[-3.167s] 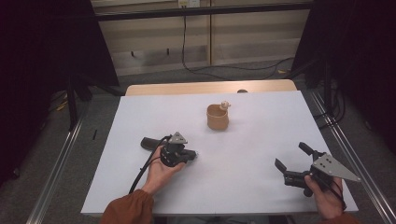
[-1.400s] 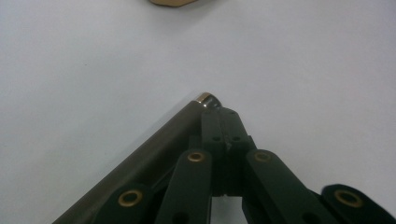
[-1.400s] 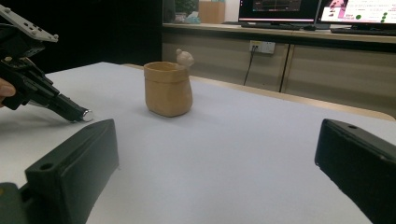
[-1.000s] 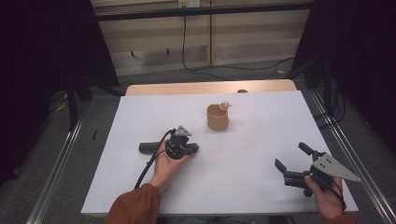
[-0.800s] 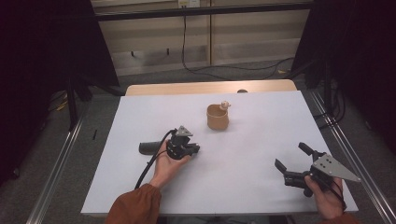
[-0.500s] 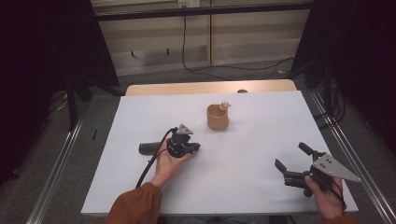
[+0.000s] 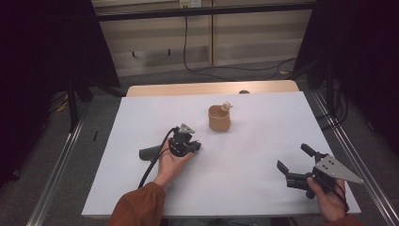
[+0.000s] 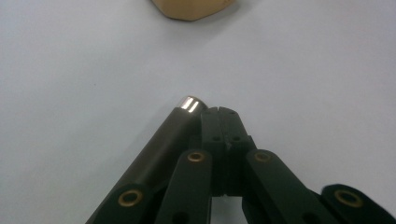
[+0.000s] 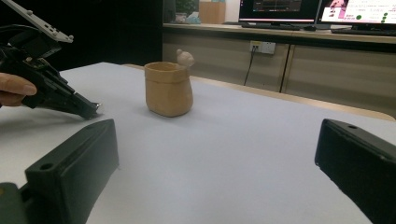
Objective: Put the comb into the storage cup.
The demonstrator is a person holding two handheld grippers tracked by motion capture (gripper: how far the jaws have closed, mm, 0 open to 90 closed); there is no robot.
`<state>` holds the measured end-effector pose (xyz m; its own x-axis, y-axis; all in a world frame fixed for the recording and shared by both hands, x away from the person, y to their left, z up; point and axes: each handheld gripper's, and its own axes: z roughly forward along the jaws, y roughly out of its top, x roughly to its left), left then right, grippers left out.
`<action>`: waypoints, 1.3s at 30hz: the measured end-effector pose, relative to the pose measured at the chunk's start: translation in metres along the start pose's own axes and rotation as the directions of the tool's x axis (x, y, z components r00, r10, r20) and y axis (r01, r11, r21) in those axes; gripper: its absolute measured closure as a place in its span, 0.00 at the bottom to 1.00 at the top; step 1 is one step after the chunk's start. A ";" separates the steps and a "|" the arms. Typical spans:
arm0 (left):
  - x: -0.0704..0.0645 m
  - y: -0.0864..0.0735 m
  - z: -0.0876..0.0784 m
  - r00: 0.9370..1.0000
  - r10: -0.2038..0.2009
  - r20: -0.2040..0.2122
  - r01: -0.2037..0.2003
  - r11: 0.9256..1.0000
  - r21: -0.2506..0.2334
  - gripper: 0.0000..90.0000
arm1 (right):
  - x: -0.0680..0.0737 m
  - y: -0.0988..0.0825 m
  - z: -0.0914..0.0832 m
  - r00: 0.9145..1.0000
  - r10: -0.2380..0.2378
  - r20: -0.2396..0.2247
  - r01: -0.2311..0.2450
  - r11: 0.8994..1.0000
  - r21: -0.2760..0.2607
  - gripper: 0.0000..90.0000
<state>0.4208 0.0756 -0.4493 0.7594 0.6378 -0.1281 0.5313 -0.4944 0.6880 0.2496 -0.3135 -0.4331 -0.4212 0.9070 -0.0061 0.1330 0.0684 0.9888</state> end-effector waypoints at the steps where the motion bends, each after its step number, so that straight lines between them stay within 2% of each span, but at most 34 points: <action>1: 0.000 0.000 0.001 1.000 0.002 -0.001 -0.002 1.000 0.000 1.00 | 0.000 0.000 0.000 1.000 0.000 0.000 0.000 1.000 0.000 0.00; 11: 0.009 0.001 0.003 0.999 -0.030 -0.024 0.030 1.000 -0.007 1.00 | 0.000 0.000 0.000 1.000 0.001 -0.003 -0.001 1.000 0.000 0.00; 17: 0.008 0.003 0.005 0.999 -0.031 -0.031 0.030 1.000 -0.009 1.00 | 0.000 0.000 0.000 1.000 0.000 -0.005 0.000 1.000 0.000 0.00; 19: 0.006 0.004 0.005 0.998 0.002 -0.055 -0.002 1.000 0.002 1.00 | 0.000 0.000 0.001 1.000 0.000 -0.003 0.000 1.000 0.000 0.00; 21: 0.005 0.006 0.006 0.997 0.018 -0.074 -0.017 1.000 0.008 1.00 | 0.000 0.000 0.001 1.000 0.000 -0.004 0.000 1.000 0.000 0.00; 27: 0.008 0.007 0.009 0.997 0.001 -0.071 -0.001 1.000 -0.005 1.00 | 0.000 0.000 0.001 1.000 -0.003 -0.002 0.003 1.000 0.002 0.00; 31: 0.007 0.009 0.010 0.996 0.023 -0.083 -0.022 1.000 0.008 1.00 | 0.000 0.000 0.001 1.000 -0.004 -0.003 0.004 1.000 0.001 0.00; 36: 0.009 0.008 0.009 0.997 0.007 -0.071 -0.007 1.000 0.001 1.00 | 0.001 0.000 0.001 1.000 -0.006 -0.006 0.006 1.000 0.002 0.00; 39: 0.011 0.009 0.008 1.000 -0.023 -0.017 0.023 1.000 -0.001 1.00 | 0.001 0.000 0.000 1.000 -0.007 -0.004 0.007 1.000 0.002 0.00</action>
<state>0.4362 0.0737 -0.4501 0.7405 0.6589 -0.1322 0.5484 -0.4788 0.6856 0.2494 -0.3126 -0.4333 -0.4256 0.9048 -0.0125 0.1319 0.0757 0.9884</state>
